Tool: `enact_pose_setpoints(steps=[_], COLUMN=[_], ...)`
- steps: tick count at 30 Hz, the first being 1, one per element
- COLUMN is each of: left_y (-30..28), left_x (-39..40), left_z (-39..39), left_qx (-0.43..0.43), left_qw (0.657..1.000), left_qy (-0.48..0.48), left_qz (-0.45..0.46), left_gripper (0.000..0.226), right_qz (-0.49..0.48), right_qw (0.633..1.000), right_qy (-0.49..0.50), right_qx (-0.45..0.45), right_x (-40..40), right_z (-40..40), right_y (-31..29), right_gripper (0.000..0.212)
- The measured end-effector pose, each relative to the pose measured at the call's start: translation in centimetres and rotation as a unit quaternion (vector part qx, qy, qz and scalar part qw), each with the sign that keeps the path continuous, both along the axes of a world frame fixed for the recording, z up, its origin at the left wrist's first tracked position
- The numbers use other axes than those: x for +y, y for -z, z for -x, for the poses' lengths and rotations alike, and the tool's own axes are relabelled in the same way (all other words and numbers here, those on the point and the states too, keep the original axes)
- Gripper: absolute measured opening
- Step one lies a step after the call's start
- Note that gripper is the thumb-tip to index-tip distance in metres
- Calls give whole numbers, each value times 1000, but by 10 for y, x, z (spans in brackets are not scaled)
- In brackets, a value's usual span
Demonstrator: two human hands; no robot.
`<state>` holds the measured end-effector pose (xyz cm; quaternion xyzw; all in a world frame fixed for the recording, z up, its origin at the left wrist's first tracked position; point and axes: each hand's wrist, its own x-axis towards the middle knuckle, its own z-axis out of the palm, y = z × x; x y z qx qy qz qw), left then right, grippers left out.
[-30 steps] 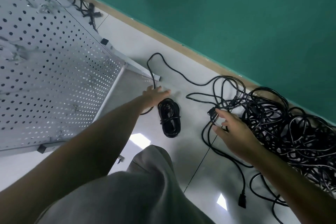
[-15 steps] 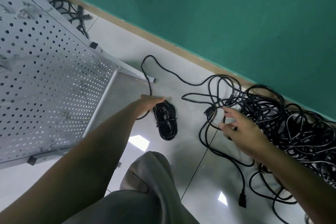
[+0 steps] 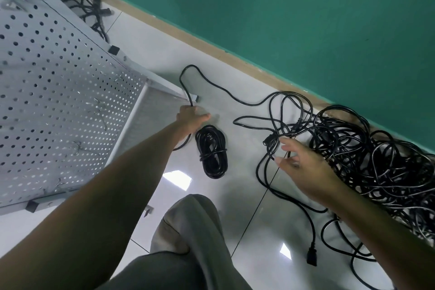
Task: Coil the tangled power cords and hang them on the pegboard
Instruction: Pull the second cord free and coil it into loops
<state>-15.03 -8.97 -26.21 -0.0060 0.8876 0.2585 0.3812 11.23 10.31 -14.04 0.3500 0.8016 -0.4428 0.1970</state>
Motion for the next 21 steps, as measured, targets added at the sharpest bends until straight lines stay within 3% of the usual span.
enact_pose_setpoints(steps=[4, 7, 14, 21], left_y=[-25, -58, -189, -342], left_x=[3, 10, 46, 87], left_z=[-7, -10, -24, -63], left_qx=[138, 169, 163, 117], left_qw=[990, 981, 949, 887], left_qy=[-11, -9, 96, 178], left_qz=[-37, -97, -252, -409], left_gripper=[31, 14, 17, 17], right_qz=[-6, 5, -4, -27], right_qw=[1000, 999, 992, 984], right_qy=[-9, -6, -21, -28], right_qx=[19, 44, 127, 175], right_x=[4, 5, 12, 23], right_z=[10, 24, 50, 29], right_y=[-9, -26, -102, -198], right_gripper=[49, 51, 56, 75])
